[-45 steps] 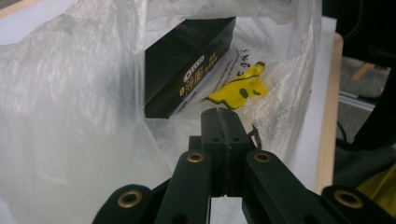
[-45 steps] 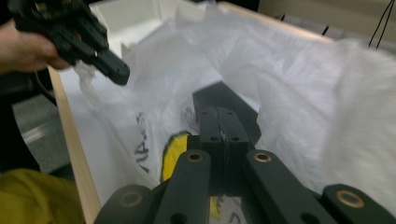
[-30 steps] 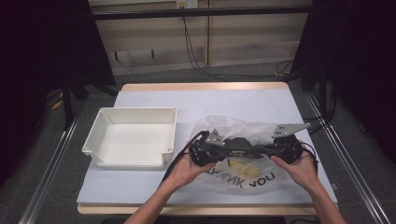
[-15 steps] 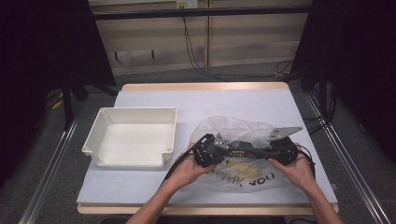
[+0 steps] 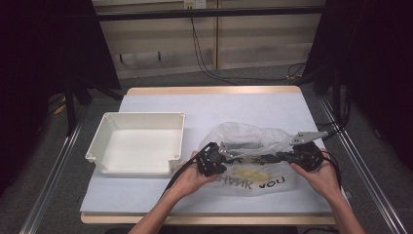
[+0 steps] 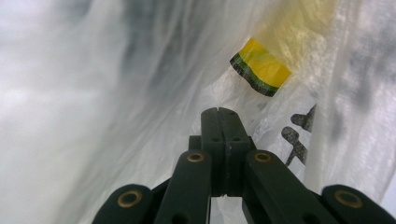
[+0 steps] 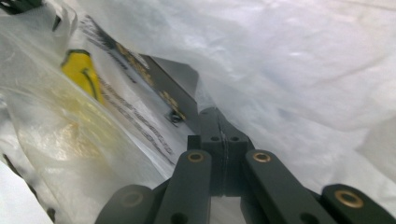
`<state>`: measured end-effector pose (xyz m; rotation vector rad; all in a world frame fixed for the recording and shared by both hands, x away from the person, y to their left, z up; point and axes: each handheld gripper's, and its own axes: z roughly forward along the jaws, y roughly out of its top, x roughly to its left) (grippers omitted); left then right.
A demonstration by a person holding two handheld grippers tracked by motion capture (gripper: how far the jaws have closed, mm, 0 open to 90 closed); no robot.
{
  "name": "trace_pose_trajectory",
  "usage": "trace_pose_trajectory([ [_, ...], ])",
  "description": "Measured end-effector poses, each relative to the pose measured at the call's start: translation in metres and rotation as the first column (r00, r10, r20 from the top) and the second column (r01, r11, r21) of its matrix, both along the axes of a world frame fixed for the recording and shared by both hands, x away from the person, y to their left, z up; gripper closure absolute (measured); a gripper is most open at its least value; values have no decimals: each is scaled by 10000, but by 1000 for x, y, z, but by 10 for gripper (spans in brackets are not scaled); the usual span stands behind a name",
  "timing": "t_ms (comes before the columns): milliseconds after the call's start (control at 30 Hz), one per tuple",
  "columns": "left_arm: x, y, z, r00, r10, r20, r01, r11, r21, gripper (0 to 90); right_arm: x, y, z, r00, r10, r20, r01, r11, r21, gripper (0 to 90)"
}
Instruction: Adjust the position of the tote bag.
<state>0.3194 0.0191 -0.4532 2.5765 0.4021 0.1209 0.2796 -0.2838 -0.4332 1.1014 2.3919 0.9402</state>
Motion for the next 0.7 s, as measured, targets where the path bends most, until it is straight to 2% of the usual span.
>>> trace_pose_trajectory([
  [33,1,0,0,9999,-75,141,72,9998,162,900,0,-2,1,10000,-66,-41,66,10000,-4,900],
  [100,0,1,-1,10000,-21,47,21,9999,120,900,0,-6,1,9994,-346,-12,345,9993,-130,900],
  [267,0,3,-3,10000,-15,-38,16,9993,365,900,3,-17,-1,9976,-692,-15,692,9974,-178,900],
  [333,1,5,-4,9999,60,-125,-55,9994,337,900,4,-21,-5,9950,-995,-77,991,9942,-414,900],
  [367,2,7,-4,9999,-51,-131,56,9993,360,900,6,-25,-10,9932,-1138,-262,1125,9926,-463,900],
  [500,2,9,-4,9995,72,-320,-62,9995,295,900,8,-28,-16,9906,-1339,-267,1318,9888,-701,900],
  [700,0,12,-4,9998,0,-189,9,9989,468,900,11,-37,-24,9861,-1621,-373,1585,9838,-834,900],
])
